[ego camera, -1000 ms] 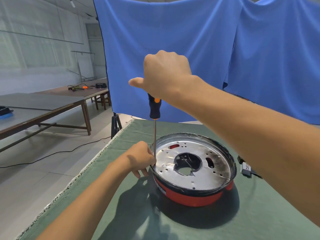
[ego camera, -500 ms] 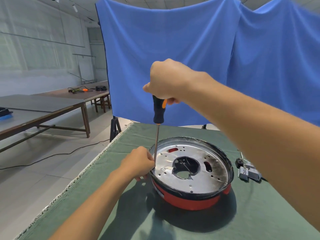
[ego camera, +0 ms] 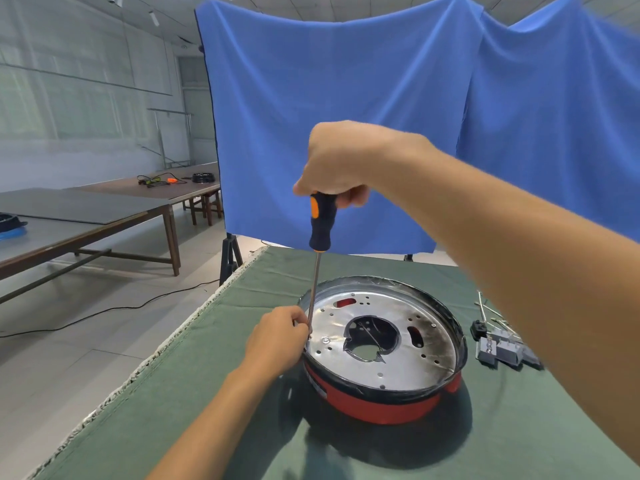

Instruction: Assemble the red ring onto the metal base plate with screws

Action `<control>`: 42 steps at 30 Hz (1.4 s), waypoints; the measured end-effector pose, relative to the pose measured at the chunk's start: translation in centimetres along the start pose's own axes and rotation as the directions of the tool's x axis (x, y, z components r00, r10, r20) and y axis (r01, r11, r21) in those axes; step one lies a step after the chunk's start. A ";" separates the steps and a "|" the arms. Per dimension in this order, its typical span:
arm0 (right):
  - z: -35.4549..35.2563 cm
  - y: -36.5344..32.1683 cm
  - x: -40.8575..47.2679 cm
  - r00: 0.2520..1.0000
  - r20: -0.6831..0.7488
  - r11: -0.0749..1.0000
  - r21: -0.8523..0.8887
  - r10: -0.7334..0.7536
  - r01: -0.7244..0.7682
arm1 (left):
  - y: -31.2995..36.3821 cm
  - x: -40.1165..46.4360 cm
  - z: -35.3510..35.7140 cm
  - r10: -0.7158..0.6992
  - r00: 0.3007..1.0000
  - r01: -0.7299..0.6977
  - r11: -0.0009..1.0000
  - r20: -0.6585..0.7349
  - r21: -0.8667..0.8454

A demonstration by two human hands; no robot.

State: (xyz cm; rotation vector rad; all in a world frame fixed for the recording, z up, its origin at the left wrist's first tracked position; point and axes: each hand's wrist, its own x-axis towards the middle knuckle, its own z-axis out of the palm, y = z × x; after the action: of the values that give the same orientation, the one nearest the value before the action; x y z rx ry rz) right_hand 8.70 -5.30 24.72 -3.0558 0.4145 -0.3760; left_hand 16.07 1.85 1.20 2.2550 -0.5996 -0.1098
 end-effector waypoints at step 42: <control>-0.3 0.0 -1.3 0.997 0.073 0.998 -0.055 -0.011 0.015 | -1.4 -0.1 1.3 0.076 0.989 -0.083 0.995 -0.124 -0.059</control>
State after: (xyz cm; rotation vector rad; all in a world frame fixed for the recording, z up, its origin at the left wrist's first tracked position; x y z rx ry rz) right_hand 7.37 -4.92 24.71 -3.1157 0.4090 -0.2577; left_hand 16.16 1.81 -0.67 2.1557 -0.6114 0.0470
